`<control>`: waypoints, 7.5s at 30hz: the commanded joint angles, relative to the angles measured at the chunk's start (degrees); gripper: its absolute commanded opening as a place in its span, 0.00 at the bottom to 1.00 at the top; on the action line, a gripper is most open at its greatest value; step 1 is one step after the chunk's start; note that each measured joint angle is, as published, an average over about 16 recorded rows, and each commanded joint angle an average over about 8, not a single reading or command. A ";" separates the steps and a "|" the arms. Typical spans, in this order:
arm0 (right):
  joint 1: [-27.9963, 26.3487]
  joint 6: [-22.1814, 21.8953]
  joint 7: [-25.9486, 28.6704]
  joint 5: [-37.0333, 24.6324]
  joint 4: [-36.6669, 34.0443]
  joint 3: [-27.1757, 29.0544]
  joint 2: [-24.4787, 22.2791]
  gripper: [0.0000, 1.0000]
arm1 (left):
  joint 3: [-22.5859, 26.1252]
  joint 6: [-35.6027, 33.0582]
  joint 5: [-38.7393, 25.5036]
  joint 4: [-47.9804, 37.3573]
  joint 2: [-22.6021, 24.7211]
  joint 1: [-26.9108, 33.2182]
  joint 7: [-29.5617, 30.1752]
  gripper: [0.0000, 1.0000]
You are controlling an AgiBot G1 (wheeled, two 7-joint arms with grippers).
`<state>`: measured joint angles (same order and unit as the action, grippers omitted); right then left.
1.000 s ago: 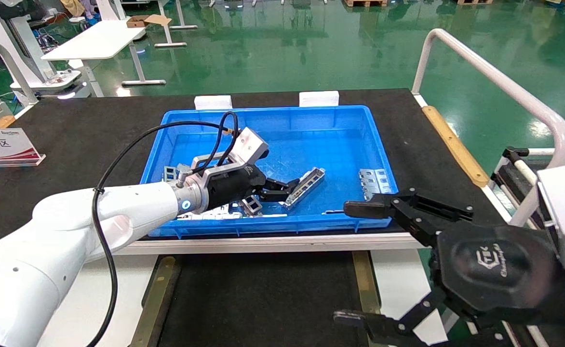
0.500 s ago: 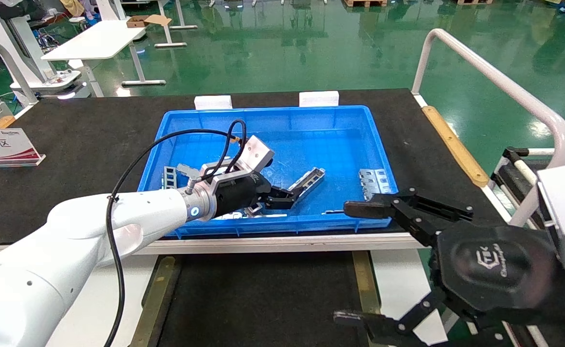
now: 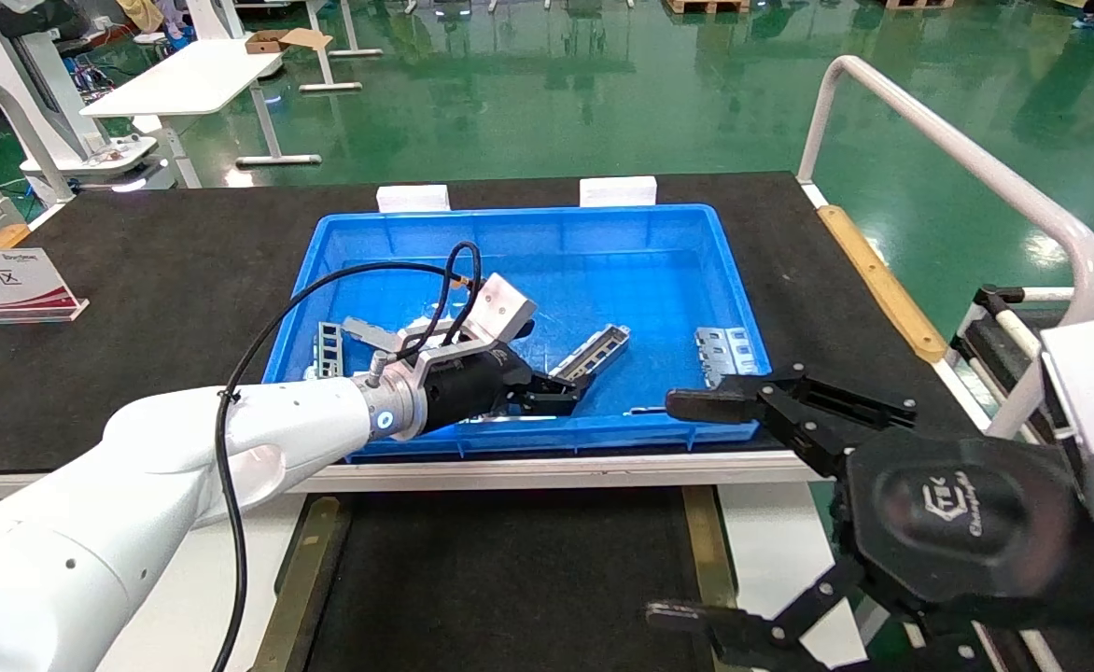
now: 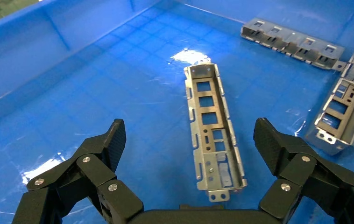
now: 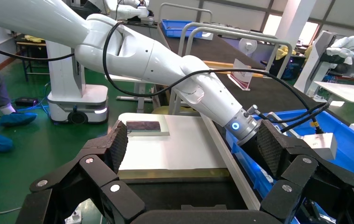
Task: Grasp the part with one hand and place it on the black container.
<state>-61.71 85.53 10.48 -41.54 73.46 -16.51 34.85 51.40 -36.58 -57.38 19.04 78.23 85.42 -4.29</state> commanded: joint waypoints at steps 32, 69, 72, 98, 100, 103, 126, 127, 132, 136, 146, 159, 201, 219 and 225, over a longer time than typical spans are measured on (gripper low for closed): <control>-0.03 -0.05 -0.06 0.08 0.00 -0.12 -0.05 0.00 | 9.95 2.86 8.93 1.30 -0.08 0.71 1.72 0.00; -0.05 -0.11 -0.13 0.17 0.00 -0.25 -0.10 0.00 | 13.81 5.71 19.38 1.02 -0.09 3.49 0.77 0.00; -0.06 -0.11 -0.13 0.18 0.00 -0.26 -0.11 0.00 | 13.41 5.48 20.93 0.89 -0.12 4.61 0.46 0.00; -0.08 -0.15 -0.18 0.24 0.00 -0.35 -0.14 0.00 | 12.49 -48.58 27.42 -1.52 -13.38 4.21 -8.56 0.00; -0.08 -0.16 -0.18 0.25 0.00 -0.36 -0.15 0.00 | 12.84 -50.74 27.08 -2.61 -14.05 3.27 -9.36 0.00; -0.08 -0.16 -0.18 0.25 0.00 -0.37 -0.15 0.00 | 13.43 -52.47 26.50 -3.93 -14.93 1.46 -10.45 0.00; -0.10 -0.19 -0.22 0.30 0.00 -0.44 -0.18 0.00 | 10.14 -44.77 33.59 -14.01 -15.64 -17.41 -11.41 0.00; -0.10 -0.19 -0.22 0.31 0.00 -0.45 -0.18 0.00 | 9.90 -44.10 33.96 -14.51 -15.35 -18.08 -11.31 0.00; -0.10 -0.20 -0.23 0.32 0.00 -0.46 -0.19 0.00 | 8.94 -40.90 35.43 -16.70 -13.93 -20.81 -10.92 0.00; -0.10 -0.21 -0.24 0.33 0.00 -0.47 -0.20 0.00 | 7.86 -37.81 37.01 -18.25 -12.41 -22.33 -11.08 0.00; -0.11 -0.22 -0.25 0.35 0.00 -0.51 -0.21 0.00 | 3.77 -30.80 42.87 -21.13 -7.42 -25.61 -11.23 0.00; -0.12 -0.24 -0.27 0.37 0.00 -0.55 -0.22 0.00 | -0.23 -26.01 48.37 -23.58 -1.85 -29.54 -10.62 0.00; -0.15 -0.29 -0.34 0.46 0.00 -0.67 -0.28 1.00 | -6.95 5.72 58.66 7.07 -3.36 -41.30 -12.86 1.00; -0.16 -0.31 -0.36 0.50 0.00 -0.73 -0.30 1.00 | -6.34 9.05 56.80 21.77 -10.23 -45.12 -15.25 1.00; -0.16 -0.32 -0.37 0.51 0.00 -0.74 -0.31 1.00 | -2.71 3.89 53.64 25.00 -15.27 -44.43 -13.13 1.00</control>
<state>-61.87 85.21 10.10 -41.03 73.46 -17.25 34.54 48.78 -33.35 -4.08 43.39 63.04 41.43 -17.54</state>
